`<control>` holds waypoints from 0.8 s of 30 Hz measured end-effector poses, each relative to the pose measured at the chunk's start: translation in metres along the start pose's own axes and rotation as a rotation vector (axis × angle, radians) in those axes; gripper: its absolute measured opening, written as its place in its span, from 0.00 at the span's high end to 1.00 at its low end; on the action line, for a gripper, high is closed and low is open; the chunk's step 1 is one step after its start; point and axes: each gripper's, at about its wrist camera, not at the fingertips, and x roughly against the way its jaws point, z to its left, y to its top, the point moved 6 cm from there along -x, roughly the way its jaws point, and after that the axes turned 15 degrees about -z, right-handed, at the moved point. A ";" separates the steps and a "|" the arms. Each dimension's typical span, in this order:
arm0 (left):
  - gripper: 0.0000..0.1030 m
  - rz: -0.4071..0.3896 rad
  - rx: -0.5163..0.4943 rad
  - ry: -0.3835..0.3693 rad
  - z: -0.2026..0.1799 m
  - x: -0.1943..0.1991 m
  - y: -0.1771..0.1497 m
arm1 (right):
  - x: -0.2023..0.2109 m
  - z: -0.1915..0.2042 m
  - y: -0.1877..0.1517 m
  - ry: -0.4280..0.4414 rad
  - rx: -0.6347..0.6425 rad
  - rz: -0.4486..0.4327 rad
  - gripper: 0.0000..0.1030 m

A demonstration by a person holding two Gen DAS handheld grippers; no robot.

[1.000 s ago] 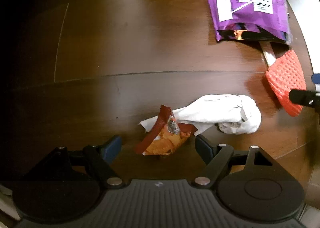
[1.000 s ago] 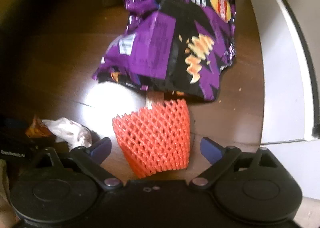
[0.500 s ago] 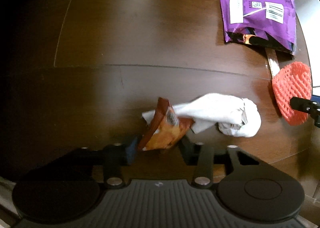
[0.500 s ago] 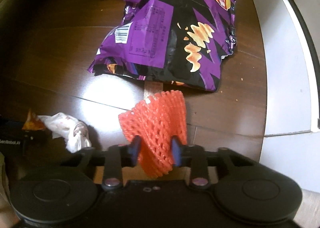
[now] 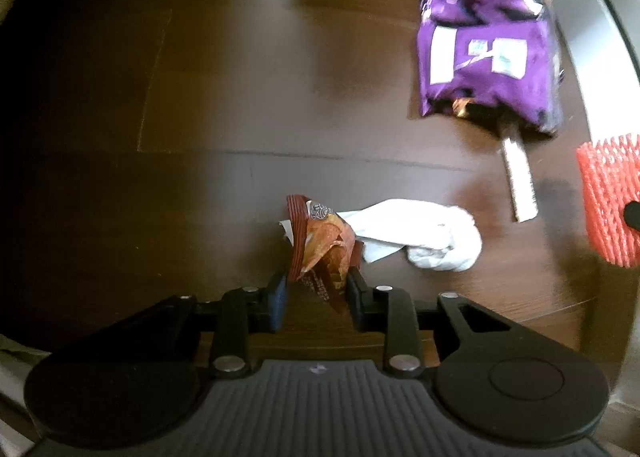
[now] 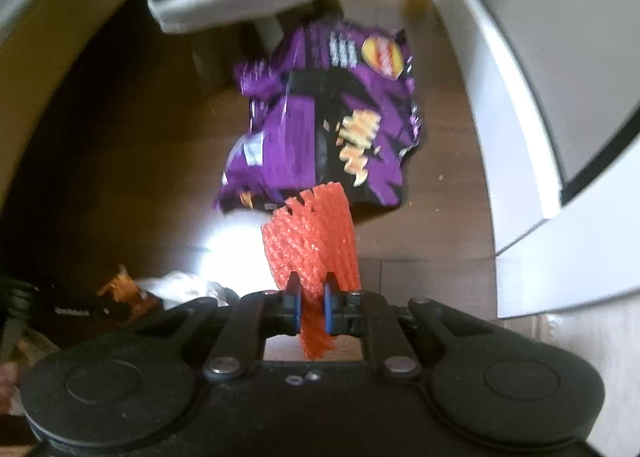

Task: Collect trash
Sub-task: 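Grasp the orange snack wrapper with left tool while right tool grasps the orange net, then lift the wrapper and orange net with both tools over the wastebasket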

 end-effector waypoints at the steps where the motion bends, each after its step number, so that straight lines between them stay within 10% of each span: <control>1: 0.73 -0.013 0.006 -0.007 -0.001 0.006 0.002 | 0.006 0.001 0.004 0.001 -0.005 -0.017 0.91; 12: 0.74 -0.170 0.011 -0.056 -0.011 0.081 0.045 | 0.080 0.016 0.055 0.035 -0.040 -0.189 0.91; 24: 0.74 -0.568 -0.038 -0.154 -0.054 0.233 0.174 | 0.167 0.058 0.195 0.082 0.037 -0.498 0.91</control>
